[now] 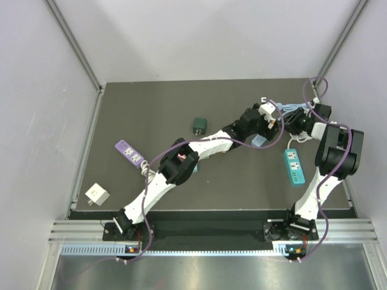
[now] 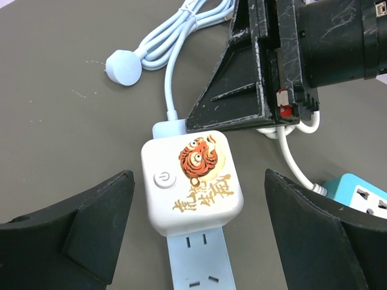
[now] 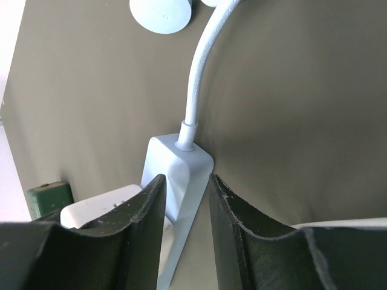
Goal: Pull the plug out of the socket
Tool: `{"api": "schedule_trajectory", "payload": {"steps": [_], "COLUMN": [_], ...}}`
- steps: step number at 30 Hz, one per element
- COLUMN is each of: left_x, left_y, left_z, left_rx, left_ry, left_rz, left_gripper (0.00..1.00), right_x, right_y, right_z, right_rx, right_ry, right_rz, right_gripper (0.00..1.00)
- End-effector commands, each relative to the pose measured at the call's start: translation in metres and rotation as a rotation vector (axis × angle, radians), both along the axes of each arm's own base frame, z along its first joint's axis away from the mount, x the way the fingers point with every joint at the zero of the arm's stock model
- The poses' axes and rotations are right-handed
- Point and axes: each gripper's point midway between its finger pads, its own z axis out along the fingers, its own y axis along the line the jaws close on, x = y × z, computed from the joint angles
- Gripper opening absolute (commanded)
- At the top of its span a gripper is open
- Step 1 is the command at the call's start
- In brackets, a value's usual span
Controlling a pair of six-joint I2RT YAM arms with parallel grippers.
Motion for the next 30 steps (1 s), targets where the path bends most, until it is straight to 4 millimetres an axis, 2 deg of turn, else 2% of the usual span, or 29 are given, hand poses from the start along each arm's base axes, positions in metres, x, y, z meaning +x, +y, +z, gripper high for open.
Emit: {"api": "schedule_trajectory", "payload": {"steps": [1, 2, 6, 13, 17, 19, 22, 24, 27, 29, 30], "left_x": [0.001, 0.002, 0.003, 0.002, 0.000, 0.000, -0.002, -0.002, -0.002, -0.003, -0.002], "left_y": [-0.015, -0.017, -0.020, -0.025, -0.027, -0.027, -0.027, -0.027, -0.027, -0.028, -0.029], "left_z": [0.030, 0.033, 0.026, 0.026, 0.024, 0.022, 0.014, 0.007, -0.004, -0.009, -0.009], "left_rx": [-0.093, -0.099, -0.097, -0.119, -0.118, -0.115, -0.097, -0.084, -0.077, -0.080, -0.086], "left_ry": [-0.040, -0.047, -0.042, -0.027, -0.018, -0.013, -0.004, 0.003, 0.016, 0.026, 0.027], "left_rz": [-0.013, -0.012, -0.018, -0.033, -0.049, -0.049, -0.055, -0.057, -0.055, -0.057, -0.056], "left_gripper": [0.92, 0.91, 0.88, 0.62, 0.52, 0.52, 0.57, 0.62, 0.63, 0.58, 0.51], "right_x": [0.008, 0.007, 0.008, 0.006, -0.002, -0.002, -0.007, -0.008, -0.011, -0.014, -0.014], "right_y": [0.002, 0.002, 0.003, 0.013, 0.017, 0.015, 0.016, 0.017, 0.018, 0.019, 0.019], "right_z": [0.004, 0.002, -0.001, -0.009, -0.014, -0.015, -0.020, -0.022, -0.023, -0.025, -0.027], "right_rx": [-0.016, -0.015, -0.013, -0.031, -0.043, -0.056, -0.049, -0.054, -0.060, -0.069, -0.077], "right_ry": [-0.037, -0.032, -0.019, 0.024, 0.061, 0.064, 0.096, 0.108, 0.123, 0.136, 0.143], "right_rz": [0.013, 0.011, 0.012, 0.030, 0.035, 0.030, 0.031, 0.033, 0.032, 0.036, 0.033], "right_gripper": [0.35, 0.35, 0.35, 0.34, 0.33, 0.33, 0.32, 0.31, 0.30, 0.29, 0.29]}}
